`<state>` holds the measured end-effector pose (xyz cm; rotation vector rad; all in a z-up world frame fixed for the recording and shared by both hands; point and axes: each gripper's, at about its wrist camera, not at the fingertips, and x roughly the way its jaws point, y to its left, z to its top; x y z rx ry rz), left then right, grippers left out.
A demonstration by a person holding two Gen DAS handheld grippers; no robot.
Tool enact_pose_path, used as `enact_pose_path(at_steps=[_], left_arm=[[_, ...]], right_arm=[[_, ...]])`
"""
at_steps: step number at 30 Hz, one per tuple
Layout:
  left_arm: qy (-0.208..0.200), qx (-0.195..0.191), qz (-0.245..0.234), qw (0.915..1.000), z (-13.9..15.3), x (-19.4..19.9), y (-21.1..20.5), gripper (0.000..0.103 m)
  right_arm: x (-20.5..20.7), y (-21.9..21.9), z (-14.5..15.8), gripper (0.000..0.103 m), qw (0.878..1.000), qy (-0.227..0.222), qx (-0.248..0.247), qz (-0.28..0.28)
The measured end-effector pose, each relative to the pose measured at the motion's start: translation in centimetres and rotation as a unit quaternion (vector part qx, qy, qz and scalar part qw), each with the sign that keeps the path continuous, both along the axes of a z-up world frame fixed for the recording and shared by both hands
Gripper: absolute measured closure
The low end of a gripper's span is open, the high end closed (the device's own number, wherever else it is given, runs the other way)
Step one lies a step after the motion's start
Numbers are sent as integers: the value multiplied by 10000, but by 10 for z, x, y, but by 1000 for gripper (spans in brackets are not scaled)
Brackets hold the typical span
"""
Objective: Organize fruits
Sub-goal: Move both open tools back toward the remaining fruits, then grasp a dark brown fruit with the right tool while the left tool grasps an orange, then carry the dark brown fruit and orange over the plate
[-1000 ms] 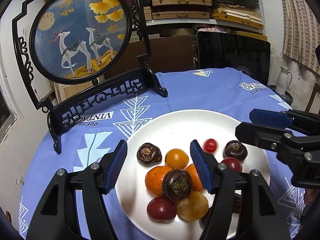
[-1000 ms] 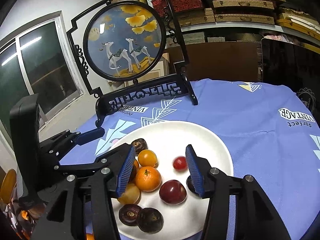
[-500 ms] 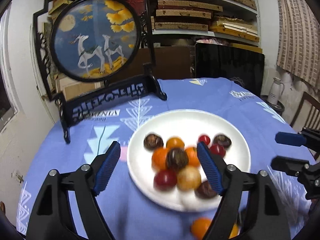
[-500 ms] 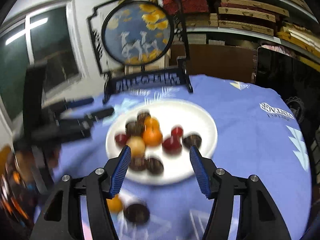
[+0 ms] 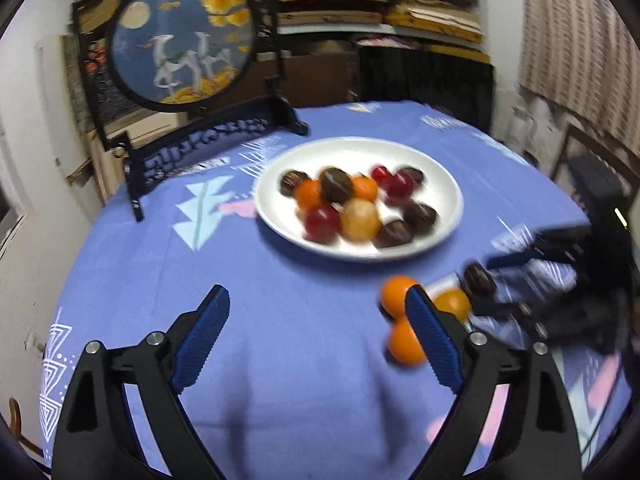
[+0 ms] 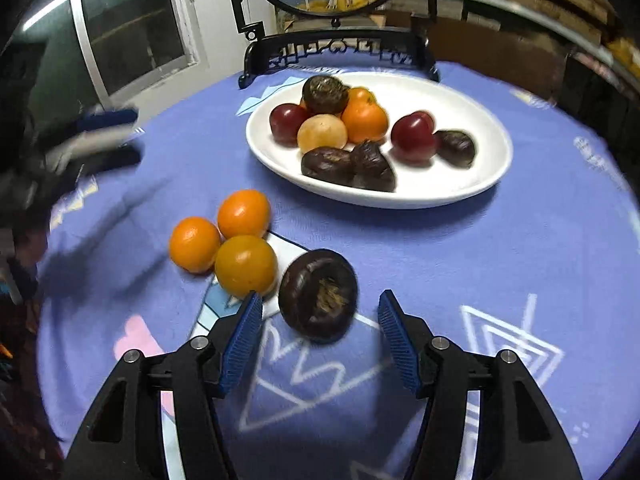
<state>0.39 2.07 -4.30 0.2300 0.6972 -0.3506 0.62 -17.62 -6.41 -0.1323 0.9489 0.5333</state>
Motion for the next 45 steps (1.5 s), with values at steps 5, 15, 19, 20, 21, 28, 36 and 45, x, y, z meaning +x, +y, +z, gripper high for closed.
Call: enact_pose_path(at_steps=[5, 15, 19, 20, 21, 28, 36, 45], left_arm=[[202, 339, -425, 9983, -26, -11, -21, 16], [646, 439, -676, 9947, -53, 8, -49, 28], [956, 368, -654, 9926, -61, 17, -50, 50], [983, 339, -666, 9923, -61, 17, -49, 55], [988, 300, -703, 9922, -61, 16, -49, 68], [629, 415, -481, 9960, -49, 9, -47, 68], [109, 492, -218, 9985, -20, 5, -54, 68], [-155, 413, -40, 9990, 9, 29, -67, 68]], right_arm=[[3, -4, -1, 63, 9995, 164, 286, -19], [-17, -24, 16, 63, 9989, -48, 440, -159], [-15, -26, 11, 63, 9983, 12, 546, -206], [-14, -27, 9, 63, 9981, 40, 565, -223], [-15, -28, 8, 63, 9980, 54, 580, -238], [-20, -32, 8, 63, 9976, 53, 640, -274], [-24, -29, 19, 63, 9973, -113, 688, -248], [-16, -30, 70, 63, 9927, -759, 910, -226]])
